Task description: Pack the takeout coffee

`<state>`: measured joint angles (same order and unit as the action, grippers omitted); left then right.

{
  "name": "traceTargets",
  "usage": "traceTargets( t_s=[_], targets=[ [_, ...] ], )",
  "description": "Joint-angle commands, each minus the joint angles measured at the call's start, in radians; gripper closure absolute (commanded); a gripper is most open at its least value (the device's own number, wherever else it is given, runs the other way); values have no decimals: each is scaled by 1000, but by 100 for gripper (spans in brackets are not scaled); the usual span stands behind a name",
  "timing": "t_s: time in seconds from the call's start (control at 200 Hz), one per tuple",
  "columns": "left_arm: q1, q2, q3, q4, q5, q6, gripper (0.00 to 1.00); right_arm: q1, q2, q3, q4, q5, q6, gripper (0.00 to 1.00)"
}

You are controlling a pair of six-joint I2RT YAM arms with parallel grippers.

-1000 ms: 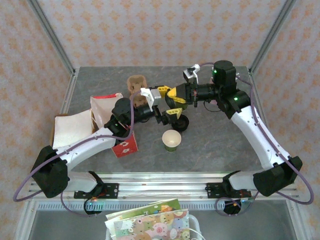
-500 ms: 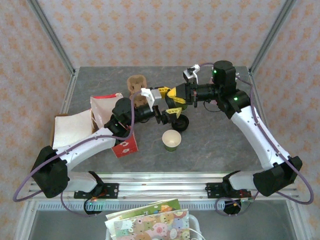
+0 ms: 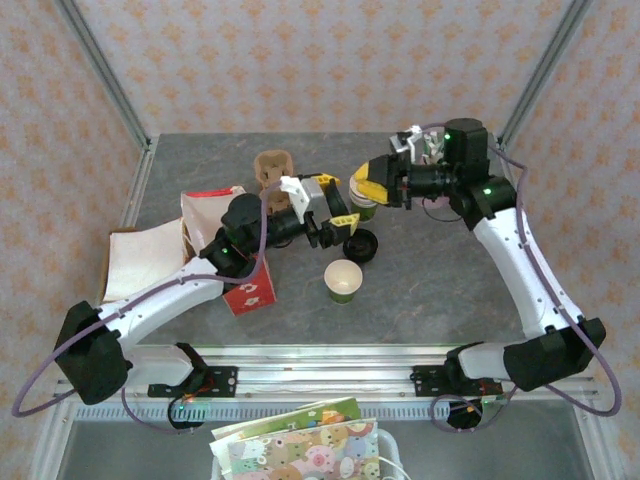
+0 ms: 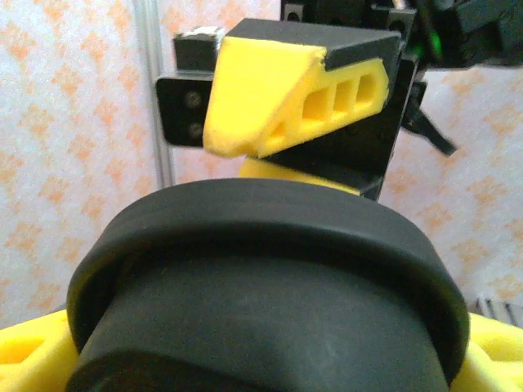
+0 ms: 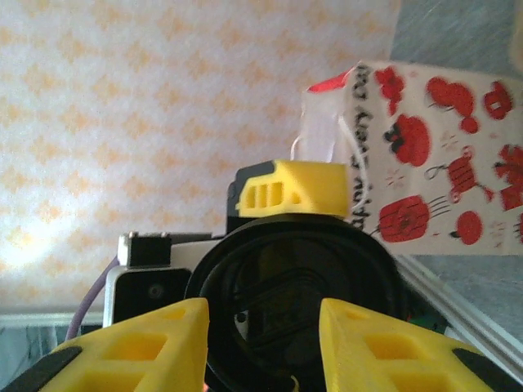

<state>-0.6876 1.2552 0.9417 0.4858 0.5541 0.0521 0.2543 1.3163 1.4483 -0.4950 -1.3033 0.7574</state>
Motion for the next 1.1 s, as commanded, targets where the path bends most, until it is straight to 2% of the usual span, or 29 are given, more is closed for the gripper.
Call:
traceTargets(
  t_s=[0.0, 0.115, 0.24, 0.39, 0.591, 0.861, 1.096],
  targets=[
    [-6, -10, 91, -194, -63, 80, 23, -63, -29, 1, -34, 15, -17, 60],
    [-7, -14, 138, -324, -94, 109, 23, -117, -34, 5, -58, 38, -23, 60],
    [-29, -5, 219, -504, -156, 127, 22, -155, -16, 28, -185, 144, -88, 60],
    [-105, -3, 282, -684, -242, 145, 20, -161, 20, 40, -344, 325, -167, 60],
    [-189, -1, 352, -908, -341, 121, 20, -161, 15, 29, -393, 415, -224, 60],
    [-321, 28, 376, -1089, -463, 53, 20, -161, 16, 51, -451, 502, -285, 60],
    [-344, 108, 397, -1177, -466, 37, 20, -162, 10, 50, -450, 519, -294, 60]
  ],
)
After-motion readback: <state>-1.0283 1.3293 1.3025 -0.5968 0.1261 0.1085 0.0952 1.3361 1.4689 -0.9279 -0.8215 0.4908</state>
